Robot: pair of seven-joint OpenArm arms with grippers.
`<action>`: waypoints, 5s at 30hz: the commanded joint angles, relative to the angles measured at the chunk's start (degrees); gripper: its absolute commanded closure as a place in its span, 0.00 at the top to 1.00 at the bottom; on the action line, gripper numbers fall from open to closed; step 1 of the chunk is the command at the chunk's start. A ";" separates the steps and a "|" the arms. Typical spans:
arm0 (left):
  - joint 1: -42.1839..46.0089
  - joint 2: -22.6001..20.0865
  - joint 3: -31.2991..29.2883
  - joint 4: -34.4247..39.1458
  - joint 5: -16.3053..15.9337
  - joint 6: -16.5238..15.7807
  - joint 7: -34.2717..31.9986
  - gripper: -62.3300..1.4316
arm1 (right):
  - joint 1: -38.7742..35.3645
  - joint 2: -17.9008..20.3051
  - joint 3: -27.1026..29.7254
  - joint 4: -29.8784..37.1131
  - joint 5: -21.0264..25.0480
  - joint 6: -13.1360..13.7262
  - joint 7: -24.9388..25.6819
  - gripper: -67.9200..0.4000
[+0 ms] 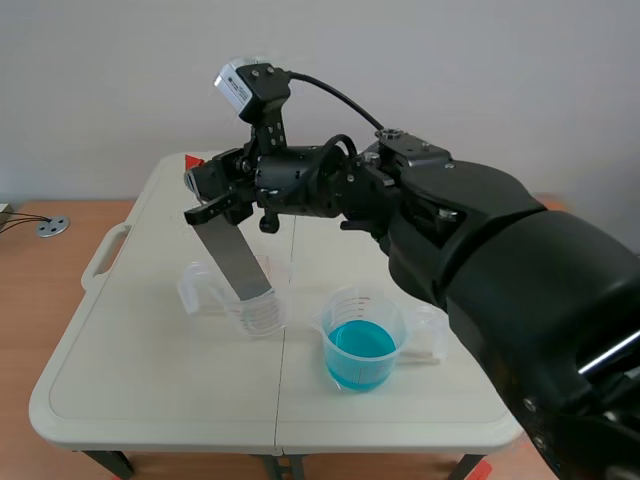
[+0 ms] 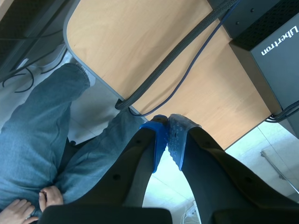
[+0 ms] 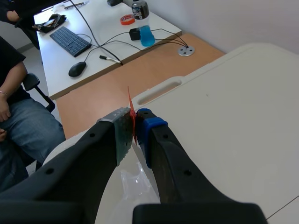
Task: Hold the metal plate by the orange handle, dip it into the blue solution, take it out and point at it, then put the plate back in the beaker on the left.
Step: 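Move the plate over the blue solution, then point at the plate with the left hand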
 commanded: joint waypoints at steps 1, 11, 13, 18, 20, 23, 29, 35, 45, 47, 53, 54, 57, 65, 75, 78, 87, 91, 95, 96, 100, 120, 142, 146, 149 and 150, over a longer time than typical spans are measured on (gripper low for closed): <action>0.46 0.13 -0.24 0.44 -0.31 -0.13 -0.17 0.08 | 0.70 0.20 0.15 3.17 -0.15 0.39 0.81 0.03; 0.46 0.13 -0.24 0.44 -0.31 -0.13 -0.24 0.08 | -4.92 2.89 2.38 14.97 -2.29 -0.07 0.24 0.03; 0.46 0.11 -0.24 0.44 -0.31 -0.13 -0.37 0.08 | -5.90 3.30 2.95 17.20 -2.32 -0.09 -0.33 0.03; 0.46 0.11 -0.24 0.44 -0.31 -0.13 -0.35 0.08 | -8.48 4.13 4.09 23.06 -3.08 -0.28 -1.33 0.03; 0.46 0.11 -0.24 0.44 -0.31 -0.13 -0.35 0.08 | -9.55 4.37 4.50 25.44 -3.39 -0.50 -1.90 0.03; 0.46 0.13 -0.24 0.44 -0.31 -0.13 -0.35 0.08 | -11.04 4.85 5.09 28.96 -3.58 -0.59 -2.47 0.03; 0.46 0.13 -0.24 0.46 -0.31 -0.13 -0.37 0.08 | -13.94 4.90 6.71 35.54 -5.22 -0.96 -3.50 0.03; 0.46 0.13 -0.24 0.46 -0.31 -0.13 -0.35 0.08 | -16.68 4.90 8.68 42.18 -6.38 -1.57 -4.83 0.03; 0.46 0.13 -0.24 0.46 -0.31 -0.13 -0.35 0.08 | -21.27 4.90 11.58 51.65 -6.38 -1.55 -8.20 0.03; 0.46 0.13 -0.24 0.46 -0.31 -0.13 -0.35 0.08 | -22.58 4.90 12.20 53.62 -6.38 -1.55 -8.44 0.03; 0.44 0.13 -0.24 0.46 -0.31 -0.13 -0.35 0.08 | -26.91 4.92 13.62 59.80 -6.43 -1.51 -10.56 0.03; 0.44 0.13 -0.24 0.46 -0.31 -0.13 -0.37 0.08 | -27.67 4.92 13.92 60.70 -6.45 -1.49 -10.75 0.03; 0.44 0.13 -0.24 0.46 -0.31 -0.13 -0.37 0.08 | -30.01 4.90 14.78 63.52 -7.52 -1.29 -10.97 0.03; 0.44 0.13 -0.20 0.46 -0.33 -0.13 -0.87 0.08 | -36.72 4.92 18.05 70.64 -7.67 0.92 -12.26 0.03; -8.33 0.13 -0.13 0.46 -0.33 -0.15 -2.08 0.08 | -43.10 5.68 23.45 76.02 -7.63 3.50 -12.59 0.03; -13.60 0.13 -0.13 0.46 -0.35 -0.17 -2.38 0.08 | -44.04 6.82 24.76 77.09 -7.58 4.28 -12.41 0.03; -30.18 0.15 -0.02 0.46 -0.68 -0.59 -2.97 0.08 | -46.49 7.74 29.22 77.20 -7.21 5.36 -11.54 0.03; -35.63 0.13 0.57 0.46 -0.74 -0.90 -2.95 0.08 | -47.06 7.74 30.95 77.20 -7.21 5.36 -11.13 0.03; -39.69 0.13 2.75 0.46 -0.79 -4.46 -2.97 0.08 | -47.19 7.74 32.48 77.20 -7.19 5.36 -11.08 0.03; -40.68 0.13 3.54 0.46 -0.83 -5.60 -2.99 0.08 | -47.19 7.74 32.92 77.20 -7.19 5.36 -11.04 0.03; -44.46 0.15 7.02 0.46 -1.07 -8.20 -3.21 0.08 | -47.19 7.76 34.07 77.20 -7.19 5.36 -10.88 0.03; -60.83 1.77 19.37 0.33 -11.32 -14.58 -2.93 0.08 | -47.17 7.76 34.36 77.20 -7.23 5.36 -10.93 0.03; -76.89 9.03 29.97 -13.49 -11.32 -15.56 -4.85 0.08 | -47.15 7.74 34.36 77.20 -7.21 5.36 -10.95 0.03; -78.14 9.05 31.15 -13.79 -11.34 -16.79 -5.09 0.08 | -47.15 7.74 34.36 77.20 -7.23 5.36 -10.95 0.03; -78.62 9.05 31.80 -13.79 -12.74 -18.49 -5.09 0.08 | -47.15 7.74 34.36 77.20 -7.23 5.36 -10.95 0.03; -78.62 9.14 31.82 -13.79 -13.66 -18.97 -5.09 0.08 | -47.15 7.74 34.36 77.20 -7.23 5.36 -10.95 0.03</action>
